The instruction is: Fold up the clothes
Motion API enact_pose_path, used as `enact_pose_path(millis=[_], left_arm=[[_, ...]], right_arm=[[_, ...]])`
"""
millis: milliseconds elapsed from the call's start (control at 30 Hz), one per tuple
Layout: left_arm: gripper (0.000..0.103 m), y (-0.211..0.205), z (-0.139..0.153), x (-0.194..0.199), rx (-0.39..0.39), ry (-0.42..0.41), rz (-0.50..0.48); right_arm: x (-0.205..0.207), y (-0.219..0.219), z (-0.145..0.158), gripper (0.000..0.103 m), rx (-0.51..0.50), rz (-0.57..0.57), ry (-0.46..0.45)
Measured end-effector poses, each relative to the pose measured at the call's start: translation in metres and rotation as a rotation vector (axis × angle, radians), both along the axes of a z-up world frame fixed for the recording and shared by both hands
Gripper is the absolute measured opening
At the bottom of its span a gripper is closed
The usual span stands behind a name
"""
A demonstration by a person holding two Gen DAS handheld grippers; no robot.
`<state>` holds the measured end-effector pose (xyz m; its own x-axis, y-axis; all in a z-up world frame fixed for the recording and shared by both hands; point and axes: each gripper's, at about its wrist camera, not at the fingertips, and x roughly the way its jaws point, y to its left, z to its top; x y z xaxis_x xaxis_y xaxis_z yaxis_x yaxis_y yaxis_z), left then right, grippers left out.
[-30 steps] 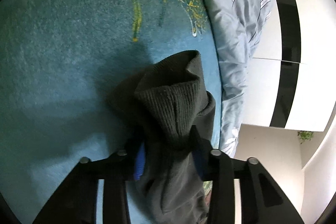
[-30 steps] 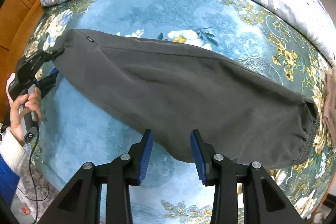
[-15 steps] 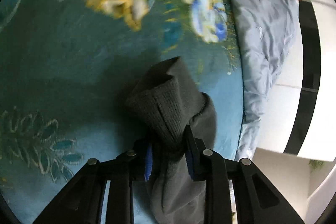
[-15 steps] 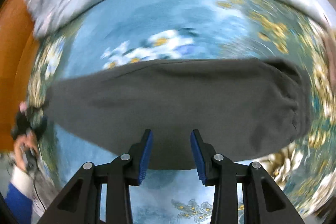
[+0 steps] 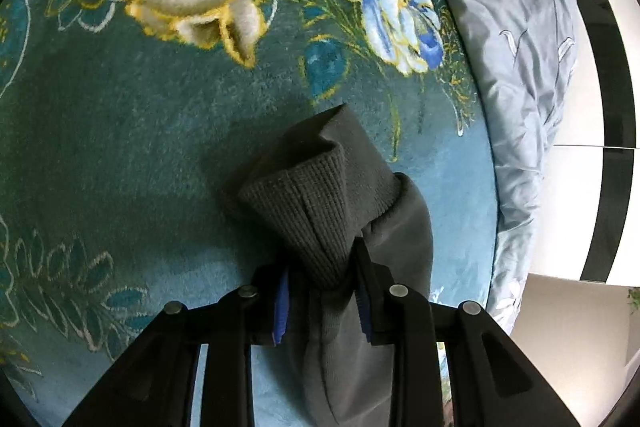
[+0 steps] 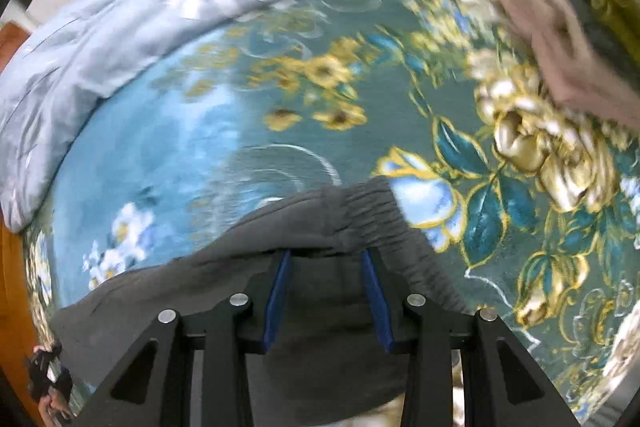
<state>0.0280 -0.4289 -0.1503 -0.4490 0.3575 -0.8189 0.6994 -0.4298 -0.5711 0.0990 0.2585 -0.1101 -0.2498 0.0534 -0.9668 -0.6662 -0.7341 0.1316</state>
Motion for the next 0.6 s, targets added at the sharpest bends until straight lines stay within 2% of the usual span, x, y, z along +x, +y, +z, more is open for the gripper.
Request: enact_pose_path(millis=[67,267,367,500,600], left_arm=[[0.03,0.001,0.001,-0.003,-0.014,-0.016,-0.006],[0.03,0.008,0.0,-0.02,-0.067,-0.066,-0.023],[0.03,0.015,0.013,-0.026,-0.11,-0.069,-0.025],[0.029,0.034,0.053,-0.029,-0.21,-0.011,-0.069],[0.029,0.065,0.098,-0.033,-0.345,0.068,-0.173]], right_arm=[[0.001,0.012,-0.017,0.035,-0.036,-0.021,-0.014],[-0.013,0.011,-0.026,0.032,0.016,0.046,-0.07],[-0.016,0.001,-0.009,0.035,0.049,0.107,-0.091],[-0.004,-0.025,0.025,0.037,0.111,0.224,-0.059],[0.017,-0.044,0.045,0.039,0.135,0.284,-0.04]])
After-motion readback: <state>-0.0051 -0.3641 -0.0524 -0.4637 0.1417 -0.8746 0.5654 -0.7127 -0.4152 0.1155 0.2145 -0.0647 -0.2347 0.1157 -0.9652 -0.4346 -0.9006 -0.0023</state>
